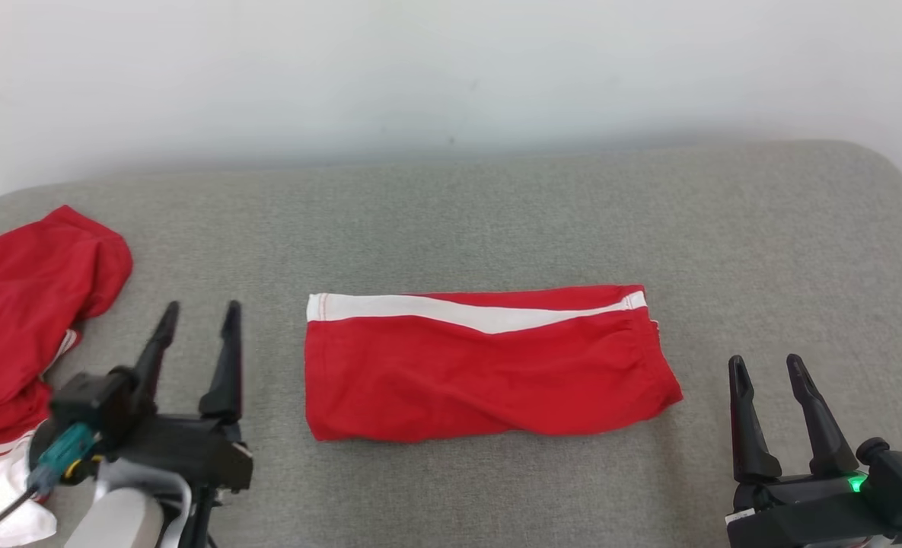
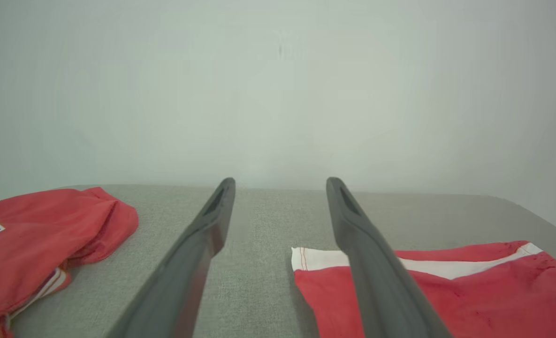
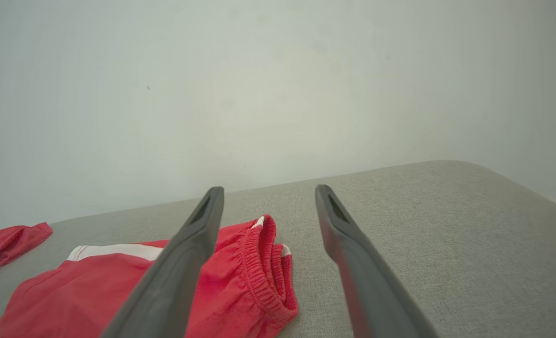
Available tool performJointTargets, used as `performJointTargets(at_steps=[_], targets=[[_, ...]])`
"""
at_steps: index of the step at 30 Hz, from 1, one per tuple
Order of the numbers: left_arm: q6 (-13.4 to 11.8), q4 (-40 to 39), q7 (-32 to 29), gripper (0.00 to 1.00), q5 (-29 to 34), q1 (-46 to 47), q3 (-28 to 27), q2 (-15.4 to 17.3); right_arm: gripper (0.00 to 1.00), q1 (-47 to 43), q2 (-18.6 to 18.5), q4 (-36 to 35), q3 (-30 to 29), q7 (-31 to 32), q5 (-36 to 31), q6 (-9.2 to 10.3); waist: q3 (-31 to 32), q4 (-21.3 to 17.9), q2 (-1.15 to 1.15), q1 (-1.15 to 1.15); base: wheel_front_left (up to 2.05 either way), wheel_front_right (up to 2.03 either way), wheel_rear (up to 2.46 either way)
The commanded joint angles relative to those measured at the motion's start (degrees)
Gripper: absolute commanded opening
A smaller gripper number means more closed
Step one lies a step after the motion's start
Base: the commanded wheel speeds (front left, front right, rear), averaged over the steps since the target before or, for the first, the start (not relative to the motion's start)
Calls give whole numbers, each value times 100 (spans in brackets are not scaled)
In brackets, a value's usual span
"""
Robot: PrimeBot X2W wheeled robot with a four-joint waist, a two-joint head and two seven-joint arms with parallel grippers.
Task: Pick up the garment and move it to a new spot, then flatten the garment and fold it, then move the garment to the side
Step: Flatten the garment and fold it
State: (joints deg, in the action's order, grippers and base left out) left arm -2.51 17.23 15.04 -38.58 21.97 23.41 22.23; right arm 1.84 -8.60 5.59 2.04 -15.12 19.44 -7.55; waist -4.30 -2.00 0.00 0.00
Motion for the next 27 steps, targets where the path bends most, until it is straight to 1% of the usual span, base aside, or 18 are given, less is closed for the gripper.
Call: performJointTargets(at_steps=[1,7,9,13,20,27], targets=[[9,-166,16,100,206,-175,-237,-82,100,-18,1,-8,-10,-3,-53,14,76,82,0,0,0,0,0],[56,-926,19,100,1179,-1110,-1286,-555,100,-123,38,-8,-18,-3,-58,14,185,156,0,0,0,0,0],[104,-1113,18,100,1471,-1426,-1519,-707,100,-200,51,-20,-34,-3,-56,14,212,177,0,0,0,0,0],[213,-1421,18,100,1844,-1962,-1960,-985,100,-281,64,-35,-41,-3,-43,14,254,184,0,0,0,0,0],[451,-1677,19,100,2257,-2592,-2382,-1395,100,-499,117,-30,-117,-3,-5,14,293,201,0,0,0,0,0],[657,-1658,19,100,2546,-2822,-2651,-1668,100,-633,180,4,-114,-3,-4,14,324,191,0,0,0,0,0]])
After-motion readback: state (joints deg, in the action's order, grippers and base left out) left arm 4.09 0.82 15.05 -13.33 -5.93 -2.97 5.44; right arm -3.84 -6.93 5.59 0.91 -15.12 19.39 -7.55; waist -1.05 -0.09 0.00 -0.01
